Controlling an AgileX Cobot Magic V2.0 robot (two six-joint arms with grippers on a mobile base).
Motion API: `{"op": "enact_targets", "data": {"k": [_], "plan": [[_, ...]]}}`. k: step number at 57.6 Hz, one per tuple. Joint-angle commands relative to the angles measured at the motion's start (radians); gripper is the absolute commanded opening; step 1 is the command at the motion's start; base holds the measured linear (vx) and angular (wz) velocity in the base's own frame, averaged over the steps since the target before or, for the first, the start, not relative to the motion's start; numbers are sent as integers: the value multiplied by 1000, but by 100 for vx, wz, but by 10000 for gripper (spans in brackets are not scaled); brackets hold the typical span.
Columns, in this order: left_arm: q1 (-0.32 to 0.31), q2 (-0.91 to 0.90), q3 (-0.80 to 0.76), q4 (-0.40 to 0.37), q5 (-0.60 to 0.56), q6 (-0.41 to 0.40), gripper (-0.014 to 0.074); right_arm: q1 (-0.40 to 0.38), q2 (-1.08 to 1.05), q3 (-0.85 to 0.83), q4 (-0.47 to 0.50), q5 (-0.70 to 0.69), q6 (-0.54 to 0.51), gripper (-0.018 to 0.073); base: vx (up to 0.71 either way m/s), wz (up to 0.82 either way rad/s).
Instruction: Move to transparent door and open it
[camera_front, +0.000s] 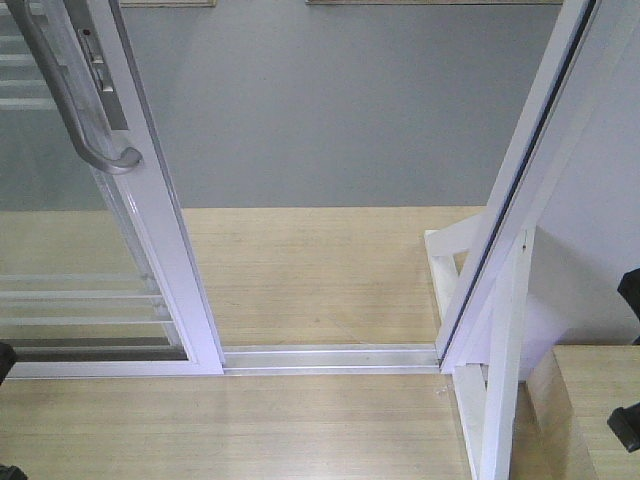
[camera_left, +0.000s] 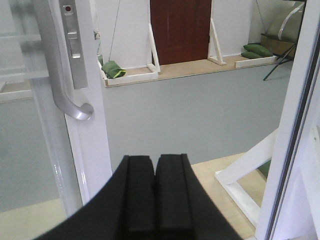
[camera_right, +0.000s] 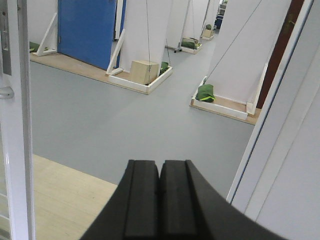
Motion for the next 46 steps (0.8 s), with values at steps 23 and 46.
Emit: {"op": "enact_targets", "data": {"k": [23,46], "plan": [[-4,-3,31,-34,-57,19,-6,-2,10,-32,-2,-80,-2,0,0,0],[-4,-3,31,-34,-57,19,-6,-2,-71,80,-2,-122,-7,0,0,0]]}}
